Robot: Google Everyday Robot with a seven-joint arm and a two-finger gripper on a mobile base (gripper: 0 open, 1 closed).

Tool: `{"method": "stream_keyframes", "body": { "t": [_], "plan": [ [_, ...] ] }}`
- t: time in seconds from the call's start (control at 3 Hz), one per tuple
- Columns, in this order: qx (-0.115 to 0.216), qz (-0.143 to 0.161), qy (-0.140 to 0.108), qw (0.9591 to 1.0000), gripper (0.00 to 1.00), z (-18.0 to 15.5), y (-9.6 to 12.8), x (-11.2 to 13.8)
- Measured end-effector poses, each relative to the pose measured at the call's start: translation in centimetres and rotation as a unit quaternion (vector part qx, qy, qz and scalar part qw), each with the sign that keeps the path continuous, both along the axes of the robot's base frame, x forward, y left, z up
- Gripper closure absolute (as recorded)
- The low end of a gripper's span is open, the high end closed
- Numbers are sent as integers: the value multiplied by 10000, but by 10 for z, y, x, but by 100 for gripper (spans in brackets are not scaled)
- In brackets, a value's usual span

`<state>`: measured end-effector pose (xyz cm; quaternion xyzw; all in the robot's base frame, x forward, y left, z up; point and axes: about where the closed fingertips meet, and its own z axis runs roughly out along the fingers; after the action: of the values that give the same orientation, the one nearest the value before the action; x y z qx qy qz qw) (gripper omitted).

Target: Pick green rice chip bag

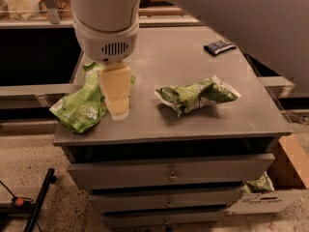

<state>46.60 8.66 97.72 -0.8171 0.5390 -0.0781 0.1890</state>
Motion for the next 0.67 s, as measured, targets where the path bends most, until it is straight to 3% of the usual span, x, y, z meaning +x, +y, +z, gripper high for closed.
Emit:
{"method": "stream_keyframes", "body": {
  "t": [0.67],
  "plan": [
    [-177, 543, 136, 9983, 0, -60, 30, 79]
  ]
}}
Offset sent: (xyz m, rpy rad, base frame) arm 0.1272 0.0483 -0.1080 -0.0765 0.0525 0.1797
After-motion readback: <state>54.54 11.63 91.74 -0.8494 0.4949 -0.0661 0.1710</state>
